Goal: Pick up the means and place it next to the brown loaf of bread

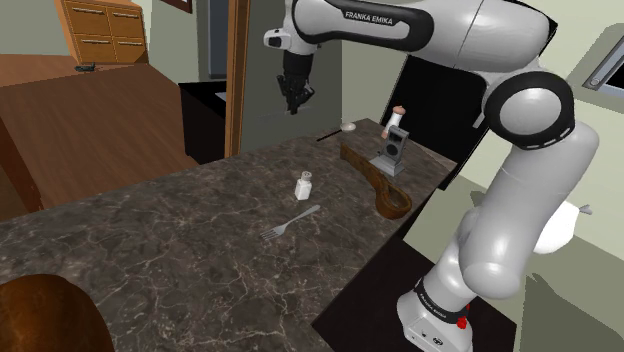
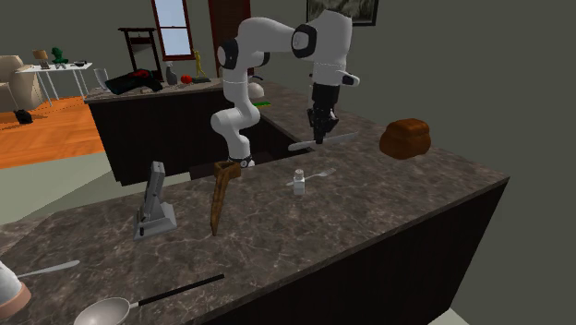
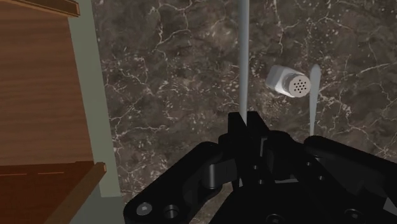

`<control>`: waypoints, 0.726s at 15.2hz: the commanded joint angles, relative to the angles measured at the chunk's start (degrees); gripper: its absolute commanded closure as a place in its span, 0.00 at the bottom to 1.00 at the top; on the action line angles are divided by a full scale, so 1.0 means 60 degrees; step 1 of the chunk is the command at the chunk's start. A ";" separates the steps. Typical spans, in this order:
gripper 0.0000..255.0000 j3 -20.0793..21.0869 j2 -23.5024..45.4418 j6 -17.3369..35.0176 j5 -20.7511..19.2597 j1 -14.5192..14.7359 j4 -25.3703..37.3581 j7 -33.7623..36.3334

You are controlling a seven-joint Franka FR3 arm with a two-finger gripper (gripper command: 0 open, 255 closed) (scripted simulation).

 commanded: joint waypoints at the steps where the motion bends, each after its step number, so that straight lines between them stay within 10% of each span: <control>1: 1.00 0.0172 -0.0419 0.0031 -0.0036 0.0230 -0.0511 0.0423; 11: 1.00 0.1208 -0.1641 -0.0063 0.0018 0.1311 -0.1941 0.2541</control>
